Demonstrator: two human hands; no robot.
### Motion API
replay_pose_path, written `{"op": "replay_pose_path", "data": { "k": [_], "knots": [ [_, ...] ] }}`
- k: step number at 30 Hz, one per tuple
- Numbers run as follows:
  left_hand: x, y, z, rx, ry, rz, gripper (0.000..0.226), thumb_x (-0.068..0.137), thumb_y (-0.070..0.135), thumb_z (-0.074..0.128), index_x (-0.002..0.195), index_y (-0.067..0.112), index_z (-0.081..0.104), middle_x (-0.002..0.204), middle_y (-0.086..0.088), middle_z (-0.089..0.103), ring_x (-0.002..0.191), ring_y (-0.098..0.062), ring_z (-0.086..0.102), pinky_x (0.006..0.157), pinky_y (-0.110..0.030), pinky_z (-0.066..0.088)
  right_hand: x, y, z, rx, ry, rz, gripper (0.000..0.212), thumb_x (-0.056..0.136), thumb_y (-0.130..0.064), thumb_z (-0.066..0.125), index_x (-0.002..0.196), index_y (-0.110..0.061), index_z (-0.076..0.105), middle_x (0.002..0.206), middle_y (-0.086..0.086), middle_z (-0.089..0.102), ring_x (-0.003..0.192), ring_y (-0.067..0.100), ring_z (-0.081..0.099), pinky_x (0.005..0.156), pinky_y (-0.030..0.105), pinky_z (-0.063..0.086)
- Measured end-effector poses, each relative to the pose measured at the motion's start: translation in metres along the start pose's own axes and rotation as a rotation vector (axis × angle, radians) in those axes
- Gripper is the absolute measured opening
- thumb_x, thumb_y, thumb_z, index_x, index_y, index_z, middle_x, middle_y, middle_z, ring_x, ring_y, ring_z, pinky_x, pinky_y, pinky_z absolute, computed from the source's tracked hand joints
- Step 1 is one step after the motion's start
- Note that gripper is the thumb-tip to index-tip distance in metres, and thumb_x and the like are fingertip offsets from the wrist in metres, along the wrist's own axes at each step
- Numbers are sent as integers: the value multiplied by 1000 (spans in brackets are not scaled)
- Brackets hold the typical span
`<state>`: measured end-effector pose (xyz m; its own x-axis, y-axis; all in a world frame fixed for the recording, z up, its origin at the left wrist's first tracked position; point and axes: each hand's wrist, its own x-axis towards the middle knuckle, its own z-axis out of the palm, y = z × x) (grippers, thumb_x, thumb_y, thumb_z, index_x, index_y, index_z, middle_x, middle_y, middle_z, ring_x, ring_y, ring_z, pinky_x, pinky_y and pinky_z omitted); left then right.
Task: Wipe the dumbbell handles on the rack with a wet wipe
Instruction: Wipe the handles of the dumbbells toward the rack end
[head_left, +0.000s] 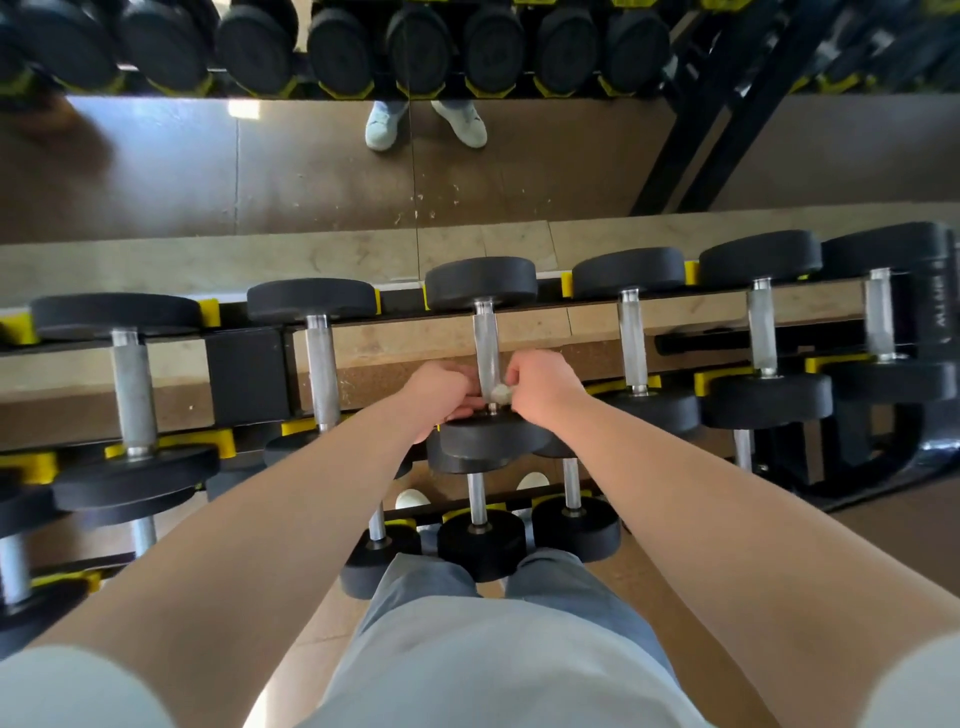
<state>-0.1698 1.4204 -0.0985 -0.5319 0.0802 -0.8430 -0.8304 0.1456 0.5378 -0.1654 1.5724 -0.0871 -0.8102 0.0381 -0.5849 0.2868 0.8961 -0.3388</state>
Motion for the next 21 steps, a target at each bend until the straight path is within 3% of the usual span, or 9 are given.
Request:
{"op": "replay_pose_path", "data": {
  "k": [3,8,13,17,21],
  "knots": [
    [-5,-2,1,18,25,52,20,99,1,59,114,10,69,109,-12,75,99,-21,74,85,-30,61,-7,16,-9,88,20,65,26,94,-12,71,119,-20,69,112,1,67,99,17,64,85,32,57],
    [-17,3,14,95,9,176,18,97,11,67,111,23,67,107,-1,74,96,-12,72,83,-27,59,-22,34,-23,302,125,20,25,99,-18,65,124,-23,66,110,-7,63,92,9,60,63,17,42],
    [-33,13,44,240,-60,275,23,98,16,67,121,22,65,112,1,71,96,-8,70,77,-19,58,-35,54,-39,523,151,9,29,98,-20,68,126,-22,63,112,-4,67,91,10,68,78,32,62],
    [-40,19,83,292,-92,301,24,99,24,66,122,24,65,117,3,70,101,-11,71,91,-29,59,-41,83,-61,687,133,-8,12,99,-15,66,108,-22,69,103,-2,71,93,13,70,81,29,62],
    [-46,26,139,115,-106,261,38,98,29,68,134,23,59,120,-3,69,109,-19,69,94,-38,60,-41,122,-84,784,42,-13,25,97,-6,64,118,-18,71,111,2,70,104,15,68,93,34,60]
  ]
}}
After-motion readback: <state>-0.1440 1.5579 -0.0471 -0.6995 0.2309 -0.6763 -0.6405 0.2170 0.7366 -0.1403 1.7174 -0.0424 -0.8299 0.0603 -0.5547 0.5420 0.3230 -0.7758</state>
